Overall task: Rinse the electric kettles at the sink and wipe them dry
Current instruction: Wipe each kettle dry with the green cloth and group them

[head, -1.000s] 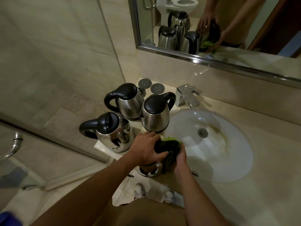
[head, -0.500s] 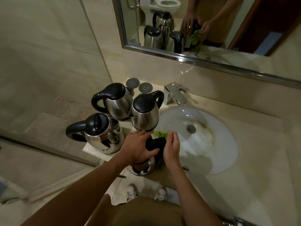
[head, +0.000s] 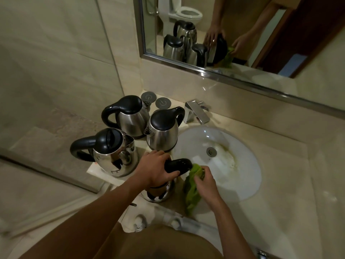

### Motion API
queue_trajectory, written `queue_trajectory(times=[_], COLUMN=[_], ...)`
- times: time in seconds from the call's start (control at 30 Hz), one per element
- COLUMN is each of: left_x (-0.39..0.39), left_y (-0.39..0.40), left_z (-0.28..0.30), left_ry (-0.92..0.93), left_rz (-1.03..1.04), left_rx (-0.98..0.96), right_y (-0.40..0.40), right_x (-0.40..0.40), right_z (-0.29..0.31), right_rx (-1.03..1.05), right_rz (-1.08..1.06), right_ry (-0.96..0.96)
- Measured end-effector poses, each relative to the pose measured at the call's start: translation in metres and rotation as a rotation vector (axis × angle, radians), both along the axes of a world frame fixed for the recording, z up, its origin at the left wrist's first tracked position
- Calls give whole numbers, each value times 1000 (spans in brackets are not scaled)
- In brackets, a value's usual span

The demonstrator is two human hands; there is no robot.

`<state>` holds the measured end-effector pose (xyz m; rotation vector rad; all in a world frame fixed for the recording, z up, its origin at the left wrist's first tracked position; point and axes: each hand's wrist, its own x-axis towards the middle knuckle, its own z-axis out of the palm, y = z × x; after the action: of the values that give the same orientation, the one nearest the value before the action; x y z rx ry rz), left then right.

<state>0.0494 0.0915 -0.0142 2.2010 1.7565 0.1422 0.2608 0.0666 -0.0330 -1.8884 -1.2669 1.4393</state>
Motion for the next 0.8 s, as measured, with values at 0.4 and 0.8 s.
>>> queue_trajectory(times=[0.4, 0.8], left_x=[1, 1], left_y=[-1, -3], left_z=[1, 2], left_ry=[-23, -34], left_rz=[25, 21], left_rx=[22, 31], right_y=[-6, -8], right_x=[-30, -47], right_z=[-14, -26], right_rx=[-41, -63], right_rz=[-380, -547], right_ry=[111, 173])
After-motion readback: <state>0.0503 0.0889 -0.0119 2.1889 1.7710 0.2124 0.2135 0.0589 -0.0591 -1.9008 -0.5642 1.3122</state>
